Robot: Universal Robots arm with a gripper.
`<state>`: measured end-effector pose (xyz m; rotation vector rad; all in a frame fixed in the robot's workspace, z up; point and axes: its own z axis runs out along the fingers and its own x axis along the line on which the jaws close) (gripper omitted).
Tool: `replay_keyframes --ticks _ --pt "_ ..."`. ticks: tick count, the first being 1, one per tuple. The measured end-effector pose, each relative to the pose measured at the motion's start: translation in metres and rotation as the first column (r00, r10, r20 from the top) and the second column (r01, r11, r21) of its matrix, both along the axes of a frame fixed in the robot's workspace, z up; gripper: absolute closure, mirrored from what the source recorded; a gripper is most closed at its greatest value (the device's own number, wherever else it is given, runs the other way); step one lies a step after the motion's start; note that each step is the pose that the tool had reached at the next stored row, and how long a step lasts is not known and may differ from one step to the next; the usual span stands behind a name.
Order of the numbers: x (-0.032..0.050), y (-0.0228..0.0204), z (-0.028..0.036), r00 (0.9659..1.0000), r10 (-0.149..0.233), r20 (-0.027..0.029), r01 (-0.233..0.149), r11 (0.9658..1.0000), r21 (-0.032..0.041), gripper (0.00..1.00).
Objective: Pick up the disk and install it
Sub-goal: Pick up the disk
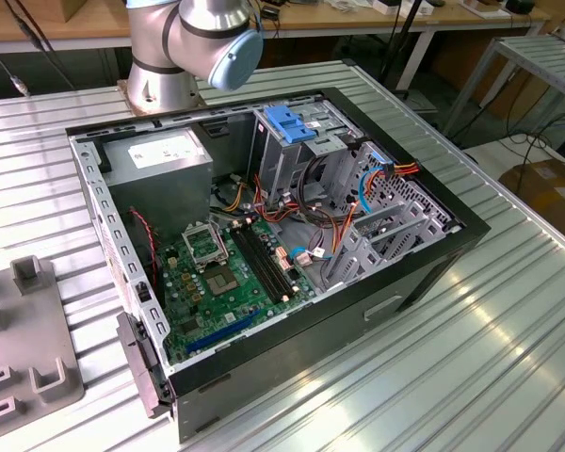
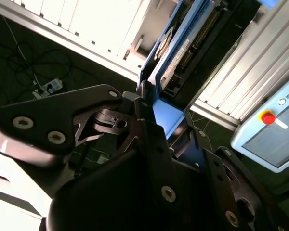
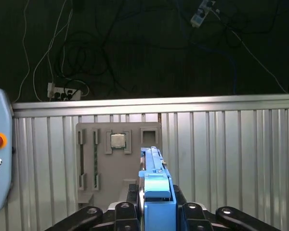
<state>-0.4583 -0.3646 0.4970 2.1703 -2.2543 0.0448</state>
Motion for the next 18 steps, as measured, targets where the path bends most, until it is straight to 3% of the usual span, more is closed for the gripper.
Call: replay_keyframes --ticks 4,11,18 --pt "0.025 0.0 -0.0004 1.0 0.0 0.0 0.0 1.0 0.0 0.63" --pt "0.0587 0.0 -0.0007 1.0 0.0 0.0 0.0 1.0 0.0 0.63" --pt "0.098 0.0 -0.001 1.0 0.0 -0.0001 0.0 1.0 -0.0001 0.63"
